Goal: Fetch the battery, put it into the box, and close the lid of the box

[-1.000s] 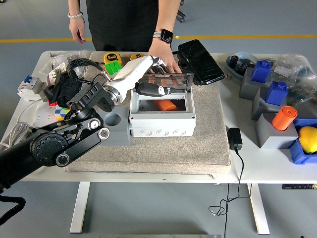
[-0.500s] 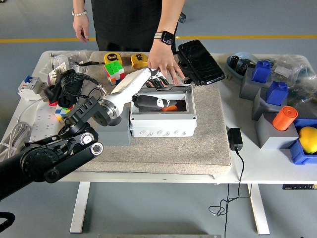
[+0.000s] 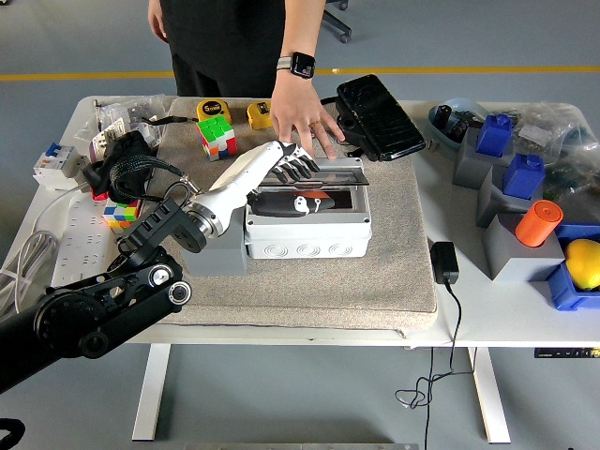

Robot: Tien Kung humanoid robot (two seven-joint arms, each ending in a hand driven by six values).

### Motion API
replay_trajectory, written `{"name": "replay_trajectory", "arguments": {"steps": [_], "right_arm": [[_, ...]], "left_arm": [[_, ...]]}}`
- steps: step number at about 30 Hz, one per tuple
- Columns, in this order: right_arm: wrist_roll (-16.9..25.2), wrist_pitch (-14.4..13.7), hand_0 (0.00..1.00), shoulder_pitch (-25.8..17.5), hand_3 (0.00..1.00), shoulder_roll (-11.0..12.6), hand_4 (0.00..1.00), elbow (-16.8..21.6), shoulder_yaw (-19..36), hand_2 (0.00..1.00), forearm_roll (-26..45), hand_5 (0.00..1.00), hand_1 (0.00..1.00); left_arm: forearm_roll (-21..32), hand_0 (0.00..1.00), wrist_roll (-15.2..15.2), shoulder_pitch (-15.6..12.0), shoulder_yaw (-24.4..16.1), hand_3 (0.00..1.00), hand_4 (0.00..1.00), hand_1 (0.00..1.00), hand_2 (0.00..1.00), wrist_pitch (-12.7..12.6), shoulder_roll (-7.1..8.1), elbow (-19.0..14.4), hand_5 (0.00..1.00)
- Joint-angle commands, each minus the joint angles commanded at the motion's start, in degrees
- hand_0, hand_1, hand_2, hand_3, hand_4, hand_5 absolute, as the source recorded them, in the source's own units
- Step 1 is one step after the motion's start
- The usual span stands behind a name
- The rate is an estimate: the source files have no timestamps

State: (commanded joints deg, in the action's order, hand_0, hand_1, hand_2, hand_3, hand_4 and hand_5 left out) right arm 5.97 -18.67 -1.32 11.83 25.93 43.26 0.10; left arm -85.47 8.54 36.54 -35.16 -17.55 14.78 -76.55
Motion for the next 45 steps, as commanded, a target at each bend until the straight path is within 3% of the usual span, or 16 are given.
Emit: {"name": "replay_trajectory", "arguments": {"steps": [10,16,22,23,28,36,45], "right_arm": [[0.11,-0.05,0.59,0.07,0.544,-0.04,0.977,0.09,0.03,0.586,-0.01,0.563,0.6],[0.03,-0.05,0.59,-0.03,0.544,-0.01,0.977,0.04,-0.02,0.587,-0.02,0.563,0.6],[-0.12,0.17,0.59,0.07,0.543,-0.13,0.976,-0.18,-0.33,0.585,0.25,0.562,0.6],[-0.18,0.23,0.59,0.1,0.543,-0.15,0.977,-0.23,-0.41,0.586,0.32,0.562,0.6],[-0.63,0.55,0.59,0.3,0.543,-0.09,0.977,-0.75,-0.98,0.586,1.01,0.562,0.6],[-1.16,1.12,0.589,0.42,0.543,0.09,0.978,-1.5,-1.74,0.587,1.94,0.564,0.6],[-2.19,1.99,0.59,0.78,0.543,0.02,0.978,-1.5,-1.47,0.589,1.62,0.564,0.6]], "left_arm": [[1.26,0.436,0.23,-1.17,1.02,0.564,0.986,0.561,0.548,0.36,-0.22,0.48,0.484],[2.15,0.436,-1.4,-2.46,-1.26,0.564,0.986,0.562,0.548,-0.66,0.16,-1.17,0.482],[8.21,0.435,-7.27,-6.09,-7.46,0.564,0.983,0.564,0.545,-3.14,0.0,-2.68,0.477],[10.32,0.48,-8.64,-6.93,-8.95,0.567,0.979,0.581,0.547,-3.23,-0.08,-2.82,0.47],[20.23,0.48,-13.76,-10.84,-16.56,0.567,0.979,0.581,0.547,-3.99,-0.44,-3.34,0.47],[24.06,0.554,-17.03,-14.55,-27.61,0.579,0.977,0.623,0.577,-5.1,-0.34,-3.71,0.476],[24.9,0.589,-16.75,-16.56,-34.04,0.605,0.98,0.648,0.611,-4.05,0.17,-2.9,0.48]]}}
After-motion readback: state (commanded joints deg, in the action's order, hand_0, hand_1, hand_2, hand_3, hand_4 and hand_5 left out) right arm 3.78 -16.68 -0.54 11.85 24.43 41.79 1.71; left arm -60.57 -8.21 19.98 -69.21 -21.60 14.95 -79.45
